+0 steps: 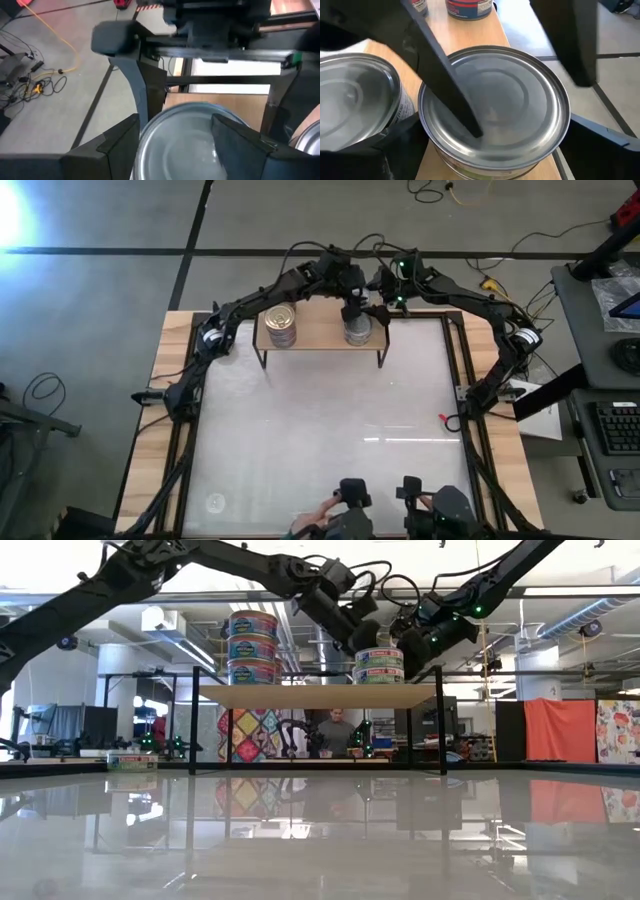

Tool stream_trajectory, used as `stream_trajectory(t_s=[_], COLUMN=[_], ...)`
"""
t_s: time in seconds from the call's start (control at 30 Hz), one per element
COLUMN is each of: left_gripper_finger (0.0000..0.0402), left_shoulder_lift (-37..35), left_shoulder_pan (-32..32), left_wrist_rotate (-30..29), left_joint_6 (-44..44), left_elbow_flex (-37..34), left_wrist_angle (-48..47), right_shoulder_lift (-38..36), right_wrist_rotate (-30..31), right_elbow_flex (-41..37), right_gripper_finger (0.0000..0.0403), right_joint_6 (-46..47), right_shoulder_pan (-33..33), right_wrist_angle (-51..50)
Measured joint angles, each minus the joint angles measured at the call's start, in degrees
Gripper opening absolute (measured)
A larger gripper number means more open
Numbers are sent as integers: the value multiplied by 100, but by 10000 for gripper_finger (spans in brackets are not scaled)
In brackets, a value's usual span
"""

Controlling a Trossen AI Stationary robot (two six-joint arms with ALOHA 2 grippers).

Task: Stack canned seafood by type on shelf
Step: Stack the green tuna can on top of the other green tuna on the shelf

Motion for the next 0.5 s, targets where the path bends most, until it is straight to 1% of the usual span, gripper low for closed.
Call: stream_trajectory(t_s=[0.17, 0.4, 0.5], left_gripper_finger=[229, 229, 229], left_shoulder_lift=[0, 0, 0], left_shoulder_pan=[9, 20, 22], left_wrist_rotate=[-2, -8, -115], left_joint_6=[0, -3, -2], left_elbow_flex=[4, 7, 7], left_wrist_angle=[-60, -200, -221], right_shoulder_lift=[4, 11, 11], right_wrist_rotate=[8, 56, 107], right_elbow_flex=[-2, 71, 105], right_gripper_finger=[395, 398, 399], right_joint_6=[57, 111, 114], right_shoulder_pan=[7, 13, 13], right_wrist_angle=[60, 26, 6])
